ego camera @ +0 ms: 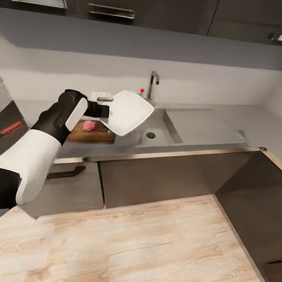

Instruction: In the kitchen, take the Vidalia onion out of the sink, dice it on the chopping board with the paring knife, put the diced onion into the bowl on the countertop, then place both the paring knife and the chopping board into the sink.

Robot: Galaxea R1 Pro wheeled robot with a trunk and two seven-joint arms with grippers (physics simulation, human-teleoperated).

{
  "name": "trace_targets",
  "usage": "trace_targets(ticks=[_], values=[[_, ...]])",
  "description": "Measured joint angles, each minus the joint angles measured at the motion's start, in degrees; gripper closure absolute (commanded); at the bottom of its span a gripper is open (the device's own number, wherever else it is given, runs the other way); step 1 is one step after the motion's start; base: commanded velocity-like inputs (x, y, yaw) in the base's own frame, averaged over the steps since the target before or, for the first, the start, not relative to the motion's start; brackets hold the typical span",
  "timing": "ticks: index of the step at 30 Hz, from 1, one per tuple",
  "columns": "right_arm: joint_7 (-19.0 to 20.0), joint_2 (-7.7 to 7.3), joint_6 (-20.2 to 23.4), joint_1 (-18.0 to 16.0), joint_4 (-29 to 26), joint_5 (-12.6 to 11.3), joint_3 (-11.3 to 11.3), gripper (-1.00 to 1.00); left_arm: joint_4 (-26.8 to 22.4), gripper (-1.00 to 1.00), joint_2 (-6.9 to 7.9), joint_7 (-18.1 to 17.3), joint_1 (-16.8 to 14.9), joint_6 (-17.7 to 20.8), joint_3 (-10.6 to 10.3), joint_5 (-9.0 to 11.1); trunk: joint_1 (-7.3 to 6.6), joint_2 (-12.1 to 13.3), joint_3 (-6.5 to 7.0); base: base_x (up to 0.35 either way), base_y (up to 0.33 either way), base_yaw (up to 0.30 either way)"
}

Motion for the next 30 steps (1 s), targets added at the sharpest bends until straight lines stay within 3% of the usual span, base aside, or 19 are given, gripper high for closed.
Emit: trace_targets(ticks=[30], values=[[0.00,0.00,-0.01,0.00,0.00,0.02,0.00,-1.00,0.12,1.00,0.27,0.00,0.00,0.01,0.07,-0.14,-0.02,-0.01,-0.95,-0.013,0.259,0.262]])
